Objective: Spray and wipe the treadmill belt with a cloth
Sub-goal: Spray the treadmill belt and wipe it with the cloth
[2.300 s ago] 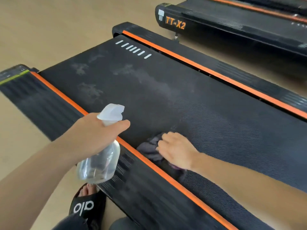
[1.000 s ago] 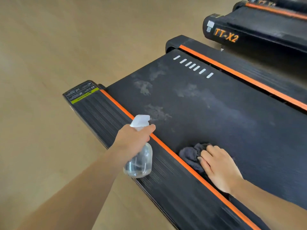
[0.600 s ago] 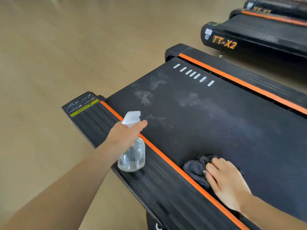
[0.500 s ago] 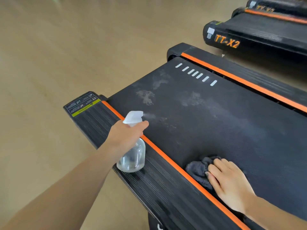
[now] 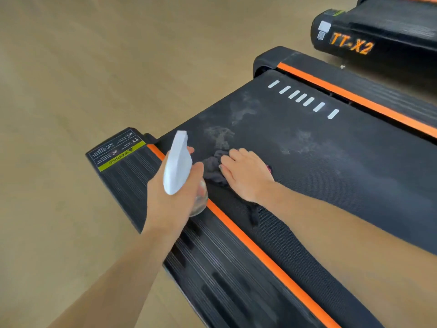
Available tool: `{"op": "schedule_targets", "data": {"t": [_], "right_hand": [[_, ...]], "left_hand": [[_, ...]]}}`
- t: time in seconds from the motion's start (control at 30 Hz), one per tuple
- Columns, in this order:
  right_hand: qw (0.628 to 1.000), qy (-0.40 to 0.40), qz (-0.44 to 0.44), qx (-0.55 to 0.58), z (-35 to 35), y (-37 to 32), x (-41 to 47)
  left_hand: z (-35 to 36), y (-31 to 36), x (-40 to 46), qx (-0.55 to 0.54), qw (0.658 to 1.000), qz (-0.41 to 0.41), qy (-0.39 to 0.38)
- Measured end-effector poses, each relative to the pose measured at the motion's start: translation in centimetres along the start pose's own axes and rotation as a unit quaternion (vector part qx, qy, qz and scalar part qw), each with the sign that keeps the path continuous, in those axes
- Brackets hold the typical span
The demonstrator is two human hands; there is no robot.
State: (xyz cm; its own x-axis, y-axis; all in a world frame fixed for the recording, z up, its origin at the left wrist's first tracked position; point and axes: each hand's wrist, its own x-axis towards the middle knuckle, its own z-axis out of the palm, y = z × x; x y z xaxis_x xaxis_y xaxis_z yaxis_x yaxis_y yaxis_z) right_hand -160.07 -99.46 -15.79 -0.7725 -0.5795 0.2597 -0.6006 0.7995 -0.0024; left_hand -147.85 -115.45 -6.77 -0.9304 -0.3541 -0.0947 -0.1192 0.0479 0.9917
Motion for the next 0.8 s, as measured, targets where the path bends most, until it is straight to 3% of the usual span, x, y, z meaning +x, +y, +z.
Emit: {"op": "schedule_targets", "data": {"t": [0.1, 0.2, 0.4, 0.53, 0.67, 0.8], "right_hand": [[0.999, 0.007, 0.034, 0.001, 1.1, 0.1, 3.0], [0.999, 0.013, 0.034, 0.027, 0.3, -0.4, 0.5], [0.994, -0.056, -0.074, 0.051, -5.7, 0.8, -13.9], [0.984, -0.063, -0.163, 0.024, -4.6, 1.9, -10.7], [0.998, -0.001, -0.068, 0.003, 0.0, 1.1, 0.4], [0.999, -0.015, 0.029, -0.010, 1.0, -0.7, 6.0]], "left_hand": [[0.3, -1.4, 0.0, 0.012, 0.998, 0.045, 0.034], [0.4, -1.1, -0.2, 0.002, 0.998, 0.064, 0.029], [0.4, 0.0, -0.5, -0.029, 0.998, 0.059, 0.013], [0.5, 0.1, -0.4, -0.025, 0.997, 0.064, 0.020], [0.6, -0.3, -0.1, -0.011, 0.997, 0.075, 0.018], [0.7, -0.2, -0.3, 0.006, 0.997, 0.077, 0.030]]}}
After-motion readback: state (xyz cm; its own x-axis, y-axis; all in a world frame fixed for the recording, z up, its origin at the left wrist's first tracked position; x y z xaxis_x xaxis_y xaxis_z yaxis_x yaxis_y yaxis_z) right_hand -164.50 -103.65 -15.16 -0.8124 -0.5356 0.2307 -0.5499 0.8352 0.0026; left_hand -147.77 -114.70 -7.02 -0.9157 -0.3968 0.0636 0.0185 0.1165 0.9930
